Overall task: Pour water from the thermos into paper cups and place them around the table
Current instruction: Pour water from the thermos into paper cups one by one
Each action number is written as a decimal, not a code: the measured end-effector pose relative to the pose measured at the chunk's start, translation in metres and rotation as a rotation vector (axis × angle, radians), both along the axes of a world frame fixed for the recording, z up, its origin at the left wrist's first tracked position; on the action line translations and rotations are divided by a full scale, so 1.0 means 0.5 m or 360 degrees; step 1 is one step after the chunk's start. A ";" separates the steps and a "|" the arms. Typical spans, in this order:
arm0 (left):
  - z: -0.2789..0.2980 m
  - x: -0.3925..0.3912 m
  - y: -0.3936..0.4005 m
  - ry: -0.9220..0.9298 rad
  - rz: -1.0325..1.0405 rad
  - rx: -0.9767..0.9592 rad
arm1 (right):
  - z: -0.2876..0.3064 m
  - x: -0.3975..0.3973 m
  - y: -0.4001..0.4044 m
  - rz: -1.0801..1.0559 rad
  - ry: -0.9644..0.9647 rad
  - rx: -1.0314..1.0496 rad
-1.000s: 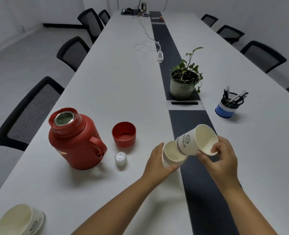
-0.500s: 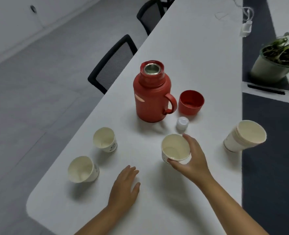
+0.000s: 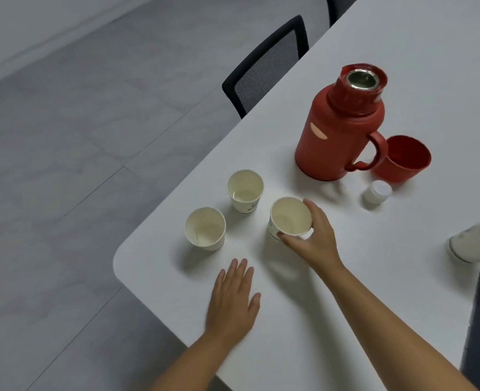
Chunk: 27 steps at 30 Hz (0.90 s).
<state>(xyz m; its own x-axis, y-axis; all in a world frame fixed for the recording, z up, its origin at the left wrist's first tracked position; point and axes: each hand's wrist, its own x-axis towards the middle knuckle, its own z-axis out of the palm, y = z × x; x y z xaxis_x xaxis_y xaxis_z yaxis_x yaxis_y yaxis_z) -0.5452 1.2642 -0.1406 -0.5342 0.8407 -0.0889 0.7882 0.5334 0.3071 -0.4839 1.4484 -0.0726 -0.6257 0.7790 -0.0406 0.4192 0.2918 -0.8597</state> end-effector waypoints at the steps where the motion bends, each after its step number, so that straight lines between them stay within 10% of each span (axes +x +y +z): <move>1: -0.001 0.000 -0.001 0.0010 0.0013 0.0005 | -0.004 -0.004 -0.003 0.0006 -0.0010 0.0007; 18: 0.177 -0.076 0.132 -0.0323 -0.0218 0.1002 | 0.024 0.098 0.018 -0.0330 0.0196 0.0053; 27: 0.285 -0.201 0.411 -0.0847 -0.0201 0.0588 | 0.114 0.029 0.192 -0.0712 0.0210 0.0054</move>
<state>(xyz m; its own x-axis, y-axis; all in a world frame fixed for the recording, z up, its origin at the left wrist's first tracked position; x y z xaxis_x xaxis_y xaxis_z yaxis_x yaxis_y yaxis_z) -0.6455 1.4698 0.0019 -0.3920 0.9199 -0.0075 0.5277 0.2316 0.8173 -0.4692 1.5444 -0.0155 -0.2260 0.9730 0.0468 0.3979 0.1360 -0.9073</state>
